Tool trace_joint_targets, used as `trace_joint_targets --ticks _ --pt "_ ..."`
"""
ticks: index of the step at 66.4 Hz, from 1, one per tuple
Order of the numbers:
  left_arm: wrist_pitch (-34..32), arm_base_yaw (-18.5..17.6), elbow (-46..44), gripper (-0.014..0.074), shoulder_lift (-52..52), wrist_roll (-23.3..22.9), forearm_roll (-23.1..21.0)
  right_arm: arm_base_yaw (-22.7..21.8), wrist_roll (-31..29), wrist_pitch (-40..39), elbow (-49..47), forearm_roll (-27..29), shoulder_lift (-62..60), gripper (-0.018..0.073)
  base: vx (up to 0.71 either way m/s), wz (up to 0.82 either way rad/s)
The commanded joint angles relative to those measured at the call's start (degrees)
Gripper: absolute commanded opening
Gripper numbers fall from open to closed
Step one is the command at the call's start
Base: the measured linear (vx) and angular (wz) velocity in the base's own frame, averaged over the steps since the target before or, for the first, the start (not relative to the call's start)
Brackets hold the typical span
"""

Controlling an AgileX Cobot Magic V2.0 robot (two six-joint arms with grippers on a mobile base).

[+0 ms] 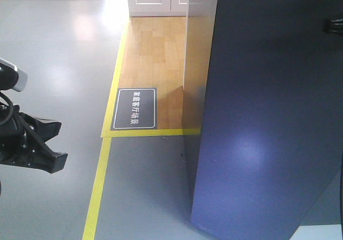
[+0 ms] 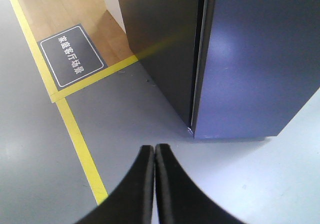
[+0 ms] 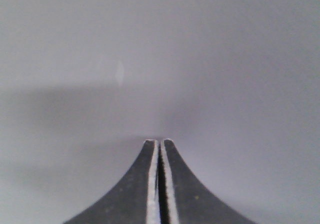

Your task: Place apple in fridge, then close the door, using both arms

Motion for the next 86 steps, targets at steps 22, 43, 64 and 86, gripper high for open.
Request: trace_joint_targets --ticks 22,43,64,86 --pt "-3.4 0.0 -1.4 -0.0006 -0.8 -0.5 0.0 -0.6 -0.6 -5.4 -20.1 -0.7 16.7 -0.0003 0.0 0.0" --pt "-3.4 0.0 -1.4 -0.0006 -0.8 -0.5 0.0 -0.6 -0.5 3.7 -32.6 -0.2 25.4 -0.0003 0.0 0.0" --pt "-3.4 0.0 -1.4 -0.0006 -0.8 -0.5 0.0 -0.4 -0.5 17.4 -33.0 -0.2 22.1 -0.0003 0.0 0.0" --pt "-3.4 0.0 -1.4 -0.0006 -0.6 -0.5 0.0 4.3 -4.4 11.5 -11.9 1.0 6.2 -0.0003 0.0 0.0"
